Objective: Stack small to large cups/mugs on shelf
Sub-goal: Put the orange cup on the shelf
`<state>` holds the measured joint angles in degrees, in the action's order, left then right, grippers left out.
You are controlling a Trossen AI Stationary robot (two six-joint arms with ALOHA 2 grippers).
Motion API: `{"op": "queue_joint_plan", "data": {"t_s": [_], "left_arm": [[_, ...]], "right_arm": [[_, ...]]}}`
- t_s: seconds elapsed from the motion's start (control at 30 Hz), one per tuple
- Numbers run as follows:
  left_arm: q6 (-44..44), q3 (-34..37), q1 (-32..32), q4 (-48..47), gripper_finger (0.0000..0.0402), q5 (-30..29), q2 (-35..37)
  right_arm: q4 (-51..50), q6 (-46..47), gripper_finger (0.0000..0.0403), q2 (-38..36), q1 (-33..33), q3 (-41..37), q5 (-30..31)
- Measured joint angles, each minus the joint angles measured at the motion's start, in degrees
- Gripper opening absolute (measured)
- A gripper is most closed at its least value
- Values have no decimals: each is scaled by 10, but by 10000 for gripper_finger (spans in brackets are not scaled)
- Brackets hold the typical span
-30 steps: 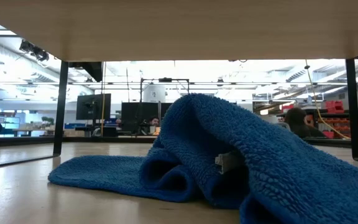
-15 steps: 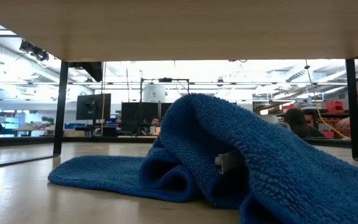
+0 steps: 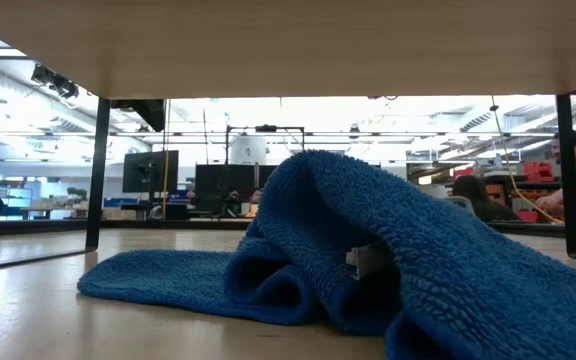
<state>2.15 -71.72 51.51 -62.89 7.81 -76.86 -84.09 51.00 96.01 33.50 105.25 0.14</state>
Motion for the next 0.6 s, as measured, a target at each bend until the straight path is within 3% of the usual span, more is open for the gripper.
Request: {"op": "queue_joint_plan", "data": {"t_s": [0.4,0.6], "left_arm": [[0,0,0,0,41,0,0],[0,0,0,0,45,0,0]], "right_arm": [[0,0,43,0,0,0,0],[0,5,68,0,-2,0,0]]}}
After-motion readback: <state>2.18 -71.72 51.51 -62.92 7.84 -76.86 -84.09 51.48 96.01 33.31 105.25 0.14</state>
